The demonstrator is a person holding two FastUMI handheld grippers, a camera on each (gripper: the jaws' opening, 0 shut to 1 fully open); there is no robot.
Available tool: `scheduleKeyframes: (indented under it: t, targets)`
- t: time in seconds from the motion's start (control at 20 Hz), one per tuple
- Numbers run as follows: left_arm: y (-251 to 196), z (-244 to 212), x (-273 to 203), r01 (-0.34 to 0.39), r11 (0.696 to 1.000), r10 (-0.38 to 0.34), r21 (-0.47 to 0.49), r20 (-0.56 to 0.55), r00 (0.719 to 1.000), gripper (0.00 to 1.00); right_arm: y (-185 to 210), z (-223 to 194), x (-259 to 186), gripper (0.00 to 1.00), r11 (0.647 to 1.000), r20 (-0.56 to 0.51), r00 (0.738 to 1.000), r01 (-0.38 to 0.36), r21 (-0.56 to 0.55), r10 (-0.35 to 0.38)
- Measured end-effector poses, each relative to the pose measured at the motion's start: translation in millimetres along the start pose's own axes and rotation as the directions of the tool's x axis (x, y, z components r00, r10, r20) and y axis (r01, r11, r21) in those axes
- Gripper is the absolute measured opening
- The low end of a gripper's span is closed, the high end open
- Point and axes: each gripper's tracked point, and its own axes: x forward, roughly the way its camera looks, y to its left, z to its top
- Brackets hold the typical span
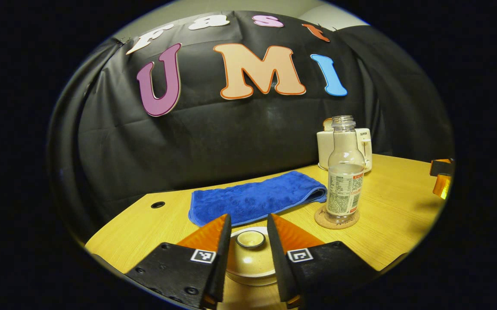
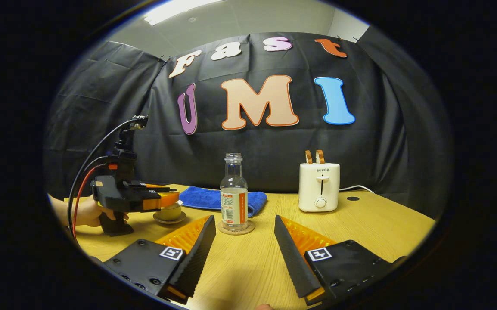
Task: Open the teacup lid with one hand, grasp the water bottle and pour water into the teacup with the other hand; after pouring, place the water bottle on the coaster and then close the teacup lid.
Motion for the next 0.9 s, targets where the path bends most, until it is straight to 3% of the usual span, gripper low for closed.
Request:
scheduleKeyframes:
  t: [0.05, 0.1, 0.2, 0.25, 0.5, 0.6, 0.65, 0.7, 0.75, 0.9]
  targets:
    - [1.9, 2.6, -2.2, -0.008, 1.000, 0.008, -0.005, 0.015, 1.000, 0.49, -0.3, 0.2, -0.3, 0.88, 1.000, 0.000, 1.000, 0.000, 0.000, 0.000]
    - [4.4, 4.1, -3.7, -0.016, 1.000, 0.017, -0.018, 0.029, 0.999, 0.58, -0.3, 0.4, -0.2, 0.88, 1.000, 0.000, 1.000, 0.000, 0.000, 0.000]
    - [9.7, 11.0, -12.0, -0.042, 0.998, 0.044, -0.036, 0.074, 0.996, 0.89, -0.2, 0.8, -0.8, 0.88, 1.000, -0.001, 1.000, 0.000, 0.001, 0.000]
    - [16.5, 16.6, -16.0, -0.065, 0.997, 0.071, -0.052, 0.110, 0.991, 0.96, -0.4, -0.5, -0.4, 0.88, 1.000, -0.002, 1.000, 0.000, 0.001, 0.000]
    - [13.6, 9.0, -52.7, -0.061, 0.985, 0.079, -0.159, 0.108, 0.991, 0.96, -0.4, -0.1, -0.3, 0.88, 1.000, -0.001, 1.000, -0.001, 0.001, 0.001]
    - [8.9, 8.7, -74.7, -0.058, 0.986, 0.077, -0.156, 0.120, 0.990, 0.97, 0.3, -1.2, -2.5, 0.84, 1.000, -0.003, 1.000, -0.005, 0.001, 0.005]
    - [5.3, 6.7, -86.9, -0.059, 0.987, 0.076, -0.151, 0.113, 0.991, 0.96, -0.4, -0.9, -4.2, 0.88, 1.000, -0.002, 1.000, -0.003, 0.000, 0.003]
    - [3.5, 6.2, -99.6, -0.065, 0.986, 0.084, -0.153, 0.116, 0.990, 0.96, -1.5, -0.4, -7.0, 0.84, 1.000, -0.002, 1.000, 0.004, 0.001, -0.004]
    - [0.2, 5.8, -112.1, -0.072, 0.986, 0.090, -0.153, 0.114, 0.989, 0.99, -0.3, -0.2, -11.0, 0.88, 1.000, -0.002, 1.000, 0.004, 0.001, -0.004]
    - [-2.2, 2.4, -148.1, -0.114, 0.982, 0.131, -0.151, 0.108, 0.985, 0.96, -4.0, 0.2, -24.1, 0.88, 0.999, -0.001, 0.999, 0.037, -0.001, -0.037]
